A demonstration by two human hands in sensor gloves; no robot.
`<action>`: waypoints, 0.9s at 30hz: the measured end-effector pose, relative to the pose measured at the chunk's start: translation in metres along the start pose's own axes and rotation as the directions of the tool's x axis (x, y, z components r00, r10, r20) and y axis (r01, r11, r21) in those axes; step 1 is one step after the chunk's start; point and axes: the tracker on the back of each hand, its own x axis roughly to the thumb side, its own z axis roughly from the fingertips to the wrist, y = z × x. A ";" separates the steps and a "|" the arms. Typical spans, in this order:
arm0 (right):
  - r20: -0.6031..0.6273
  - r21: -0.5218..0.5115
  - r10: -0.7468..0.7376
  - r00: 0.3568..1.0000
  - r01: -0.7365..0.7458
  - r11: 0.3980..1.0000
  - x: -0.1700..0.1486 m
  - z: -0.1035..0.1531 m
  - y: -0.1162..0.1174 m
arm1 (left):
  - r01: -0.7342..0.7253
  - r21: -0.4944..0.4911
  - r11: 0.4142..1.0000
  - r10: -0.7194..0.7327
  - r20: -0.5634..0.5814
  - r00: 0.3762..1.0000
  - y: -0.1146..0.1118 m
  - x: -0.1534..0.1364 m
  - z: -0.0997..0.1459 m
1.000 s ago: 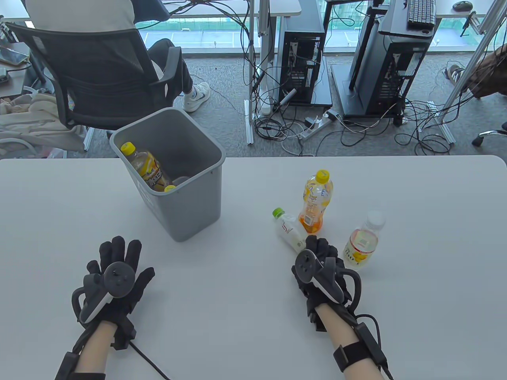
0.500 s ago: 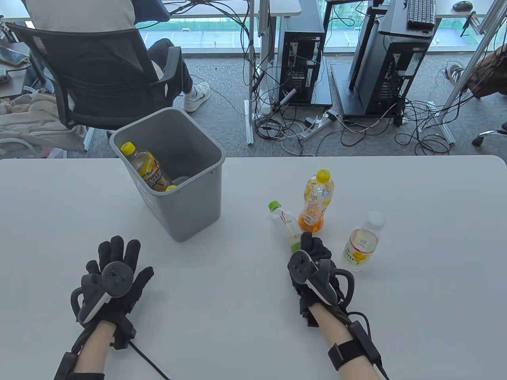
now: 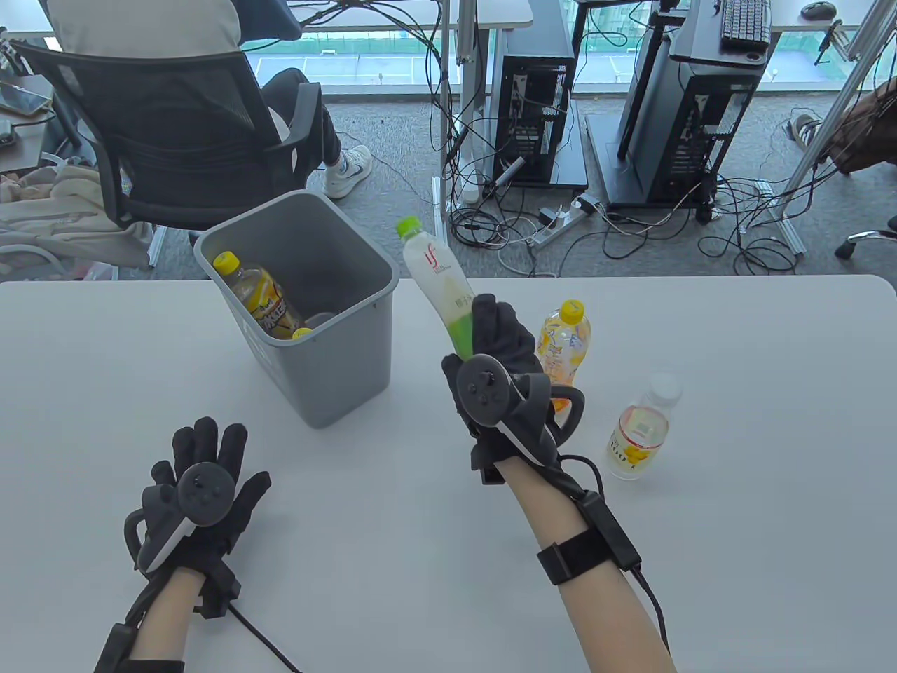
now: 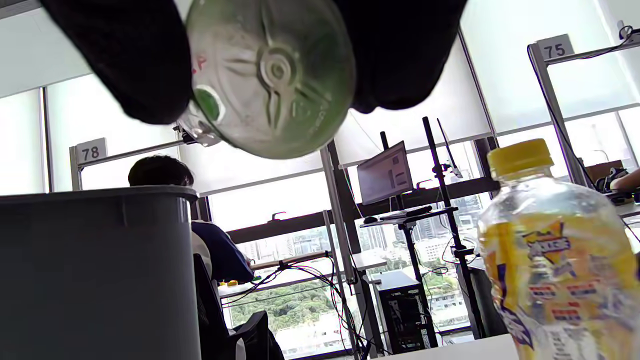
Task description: Place bottles in bin
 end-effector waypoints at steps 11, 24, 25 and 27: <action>0.132 -0.013 0.016 0.991 -0.015 1.000 0.100 -0.030 0.003 | 0.000 0.001 1.000 0.000 0.003 1.000 0.000 -0.001 0.000; 0.102 0.086 0.029 0.994 -0.038 0.996 0.138 -0.048 0.042 | 0.020 0.014 1.000 -0.020 -0.020 1.000 0.002 -0.001 0.001; 0.110 0.072 0.011 0.994 -0.019 0.997 0.137 -0.047 0.043 | 0.017 0.019 1.000 -0.016 -0.026 1.000 0.002 -0.002 0.001; 0.117 0.081 0.004 0.993 -0.014 0.997 0.134 -0.046 0.042 | 0.013 0.024 1.000 -0.012 -0.031 0.999 0.003 -0.004 0.002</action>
